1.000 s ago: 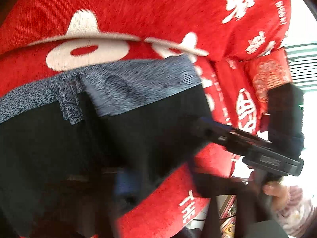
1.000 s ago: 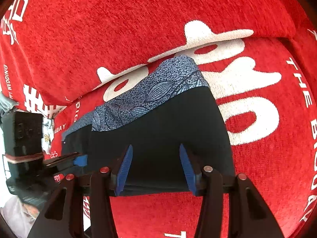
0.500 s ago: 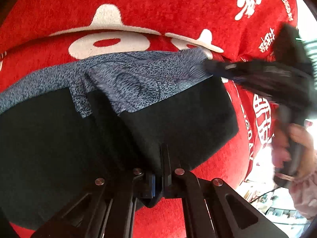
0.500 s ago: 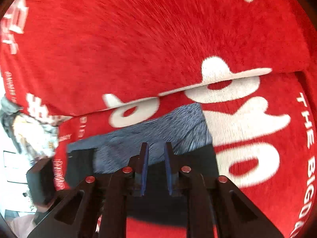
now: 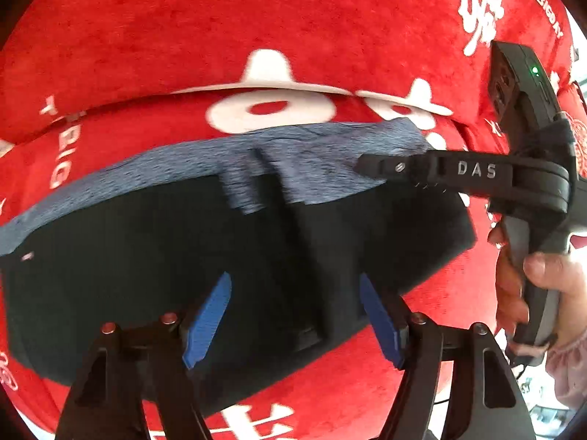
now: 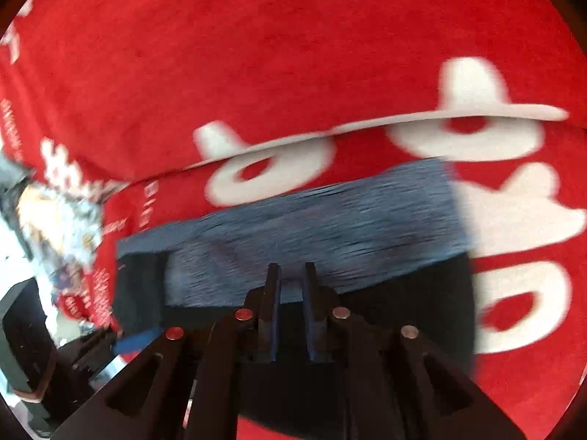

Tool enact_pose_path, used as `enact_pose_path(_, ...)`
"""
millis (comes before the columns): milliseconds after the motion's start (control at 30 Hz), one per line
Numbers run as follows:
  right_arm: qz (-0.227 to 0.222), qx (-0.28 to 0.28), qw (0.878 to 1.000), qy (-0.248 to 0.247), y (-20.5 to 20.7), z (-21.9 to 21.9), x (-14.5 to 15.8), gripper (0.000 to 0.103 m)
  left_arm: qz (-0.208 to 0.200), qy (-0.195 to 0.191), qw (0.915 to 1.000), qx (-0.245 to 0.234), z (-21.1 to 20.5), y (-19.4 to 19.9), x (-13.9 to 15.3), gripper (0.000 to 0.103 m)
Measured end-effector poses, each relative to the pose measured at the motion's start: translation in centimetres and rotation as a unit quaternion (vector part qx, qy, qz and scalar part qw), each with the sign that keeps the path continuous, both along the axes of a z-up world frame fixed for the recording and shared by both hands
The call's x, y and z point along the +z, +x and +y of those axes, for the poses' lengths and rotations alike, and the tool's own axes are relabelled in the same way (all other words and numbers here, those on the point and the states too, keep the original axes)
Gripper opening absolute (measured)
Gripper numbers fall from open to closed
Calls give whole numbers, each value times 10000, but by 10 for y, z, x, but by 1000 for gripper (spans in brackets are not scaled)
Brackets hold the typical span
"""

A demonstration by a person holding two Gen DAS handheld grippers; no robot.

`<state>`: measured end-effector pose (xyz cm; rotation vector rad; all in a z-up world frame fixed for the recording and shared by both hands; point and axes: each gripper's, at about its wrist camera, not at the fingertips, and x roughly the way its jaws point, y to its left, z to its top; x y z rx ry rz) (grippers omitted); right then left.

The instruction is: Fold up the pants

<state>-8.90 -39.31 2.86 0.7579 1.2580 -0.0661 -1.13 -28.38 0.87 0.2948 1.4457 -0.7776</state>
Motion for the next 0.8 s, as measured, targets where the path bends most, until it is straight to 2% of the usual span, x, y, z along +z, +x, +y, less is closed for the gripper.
enact_pose_path(167,190,388,9966,696,25,54,-27,15,-45,533,9979,374,32,15,-14,73)
enact_pose_path(233,68,392,9956,845,25,62,-22,16,-62,530,9974,487,41,19,-13,73)
enact_pose_path(300,-22,306,9909,1311,18,59,-17,16,-124,515,9971,549,49,20,-11,73)
enact_pose_path(333,-16,283,9907,1330,13,58,-13,16,-125,513,9969,575,52,21,-10,73)
enact_pose_path(467,102,379,9983,431,-17,52,17,16,-195,604,9961,618,52,22,-12,73)
enact_pose_path(500,140,386,9988,272,-24,52,23,19,-207,634,9959,615,51,21,-13,73)
enact_pose_path(533,187,368,9990,178,-32,51,27,36,-201,644,9957,630,47,19,-15,73)
enact_pose_path(567,240,280,9992,172,-43,46,31,54,-190,654,9956,650,47,19,-17,73)
enact_pose_path(600,261,135,9990,322,-54,43,32,57,-178,676,9953,665,48,18,-17,73)
enact_pose_path(700,414,-489,9935,940,-77,40,22,56,-107,632,9950,767,49,18,-18,73)
enact_pose_path(767,458,-1057,9845,1323,-89,35,10,51,-132,491,9951,848,52,19,-11,73)
enact_pose_path(800,468,-1408,9763,1578,-95,32,1,49,-143,429,9954,846,51,19,-8,73)
